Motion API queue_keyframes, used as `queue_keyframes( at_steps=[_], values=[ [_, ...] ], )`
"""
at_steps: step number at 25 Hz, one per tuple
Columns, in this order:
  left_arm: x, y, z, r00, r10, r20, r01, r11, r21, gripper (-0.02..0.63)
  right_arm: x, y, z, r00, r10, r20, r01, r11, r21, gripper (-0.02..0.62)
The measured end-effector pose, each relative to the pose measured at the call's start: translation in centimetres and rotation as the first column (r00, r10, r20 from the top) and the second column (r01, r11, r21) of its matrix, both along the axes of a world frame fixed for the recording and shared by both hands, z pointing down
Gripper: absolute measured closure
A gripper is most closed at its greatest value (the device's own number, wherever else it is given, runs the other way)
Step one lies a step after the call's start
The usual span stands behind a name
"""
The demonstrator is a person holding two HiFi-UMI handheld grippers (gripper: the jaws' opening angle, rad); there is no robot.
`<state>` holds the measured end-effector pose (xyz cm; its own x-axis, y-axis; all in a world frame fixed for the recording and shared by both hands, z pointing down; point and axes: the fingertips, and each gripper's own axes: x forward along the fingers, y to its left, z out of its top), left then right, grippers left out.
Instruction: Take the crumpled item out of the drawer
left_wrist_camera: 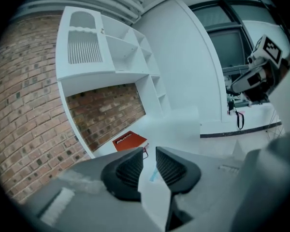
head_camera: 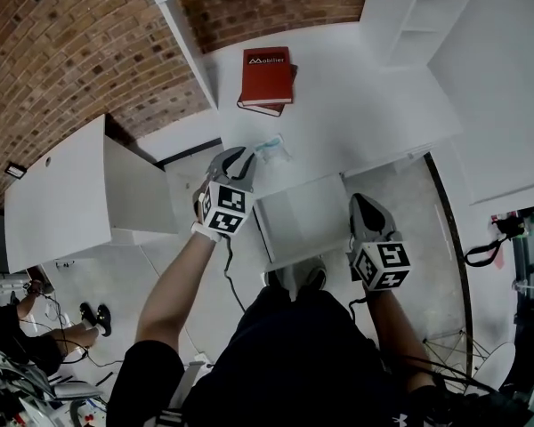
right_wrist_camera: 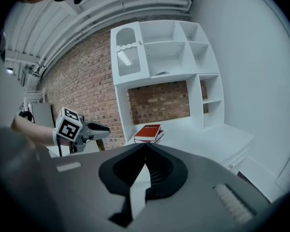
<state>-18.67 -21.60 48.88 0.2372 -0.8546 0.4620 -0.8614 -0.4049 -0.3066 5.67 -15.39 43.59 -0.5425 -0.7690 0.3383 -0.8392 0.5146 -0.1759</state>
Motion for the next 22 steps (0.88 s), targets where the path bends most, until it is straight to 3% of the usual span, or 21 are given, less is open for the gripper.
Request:
queue_keyframes(
  at_steps=[9, 17, 22],
  values=[
    [2.2, 4.4, -7.1, 0.989, -0.061, -0.134, 0.076, 0.991, 0.111, 0.514, -1.8, -2.1, -3.7, 0.998, -0.057, 0.028, 0.054, 0.994, 0.092, 0.592],
    [1.4, 7.9, -11.7, 0.942, -0.158, -0.297, 0.208, 0.967, 0.147, 0.515, -4.6, -2.2, -7.3, 0.991, -0.134, 0.007, 0.130, 0.968, 0.213, 0.592],
    [1.3, 9.5, -13.7, 0.925, -0.164, -0.343, 0.231, 0.959, 0.167, 0.520, -5.8, -1.7, -9.6, 0.987, -0.157, 0.017, 0.147, 0.951, 0.273, 0.592]
  ],
)
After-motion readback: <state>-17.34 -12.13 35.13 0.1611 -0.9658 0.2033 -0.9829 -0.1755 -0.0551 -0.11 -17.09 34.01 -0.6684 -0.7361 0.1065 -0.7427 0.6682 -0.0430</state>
